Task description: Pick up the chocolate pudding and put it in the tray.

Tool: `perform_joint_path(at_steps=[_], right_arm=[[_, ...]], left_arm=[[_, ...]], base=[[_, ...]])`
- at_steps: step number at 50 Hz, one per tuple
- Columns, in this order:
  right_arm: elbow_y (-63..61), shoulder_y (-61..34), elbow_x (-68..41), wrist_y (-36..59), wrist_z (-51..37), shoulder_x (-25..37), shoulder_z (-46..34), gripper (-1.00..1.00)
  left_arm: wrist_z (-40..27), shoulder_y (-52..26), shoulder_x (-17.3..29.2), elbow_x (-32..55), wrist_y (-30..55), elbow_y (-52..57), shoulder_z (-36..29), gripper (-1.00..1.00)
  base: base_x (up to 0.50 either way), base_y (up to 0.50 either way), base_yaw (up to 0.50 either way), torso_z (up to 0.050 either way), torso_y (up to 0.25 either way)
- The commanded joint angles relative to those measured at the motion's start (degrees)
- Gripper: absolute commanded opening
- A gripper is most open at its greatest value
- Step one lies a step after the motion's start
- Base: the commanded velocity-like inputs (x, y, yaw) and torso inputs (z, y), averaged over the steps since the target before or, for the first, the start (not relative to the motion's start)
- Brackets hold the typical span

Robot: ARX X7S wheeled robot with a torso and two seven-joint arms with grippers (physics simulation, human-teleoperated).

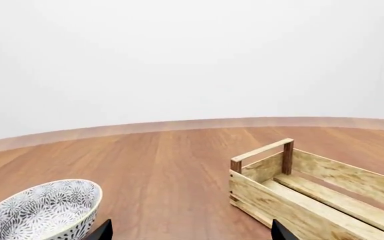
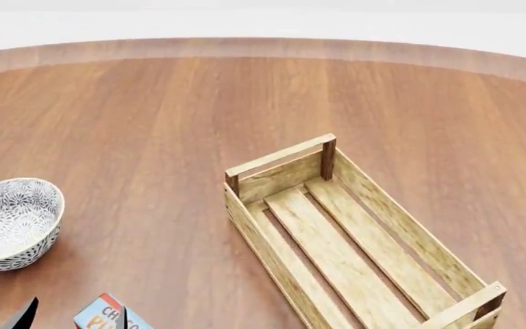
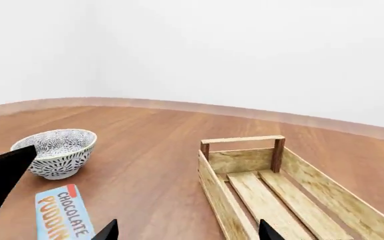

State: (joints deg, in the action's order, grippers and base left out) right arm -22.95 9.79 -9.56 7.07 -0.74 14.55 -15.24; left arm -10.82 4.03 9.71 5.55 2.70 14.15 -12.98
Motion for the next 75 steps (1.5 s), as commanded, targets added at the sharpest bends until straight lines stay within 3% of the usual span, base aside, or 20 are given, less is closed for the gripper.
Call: perform_joint_path(at_steps=[1, 36, 75], right_arm=[[-3.06, 4.84, 1.33, -0.67, 2.38, 2.96, -3.70, 1.00], [12.09, 7.56, 5.33, -10.36, 5.25, 4.45, -9.79, 1.00], [15.24, -2.17, 3.96, -3.51, 6.88, 1.10, -12.59, 1.00]], left_arm=[[-0.55, 0.07, 0.40, 0.08, 0.11, 0.32, -0.57, 1.00], [-2.30, -0.94, 1.53, 0.99, 1.94, 1.76, -2.43, 1.00], [-3.96, -2.09, 3.05, 2.72, 4.89, 4.55, -3.34, 1.00]], base=[[0.00, 0.00, 0.00, 0.000, 0.000], [0.00, 0.00, 0.00, 0.000, 0.000], [0.00, 0.00, 0.00, 0.000, 0.000]])
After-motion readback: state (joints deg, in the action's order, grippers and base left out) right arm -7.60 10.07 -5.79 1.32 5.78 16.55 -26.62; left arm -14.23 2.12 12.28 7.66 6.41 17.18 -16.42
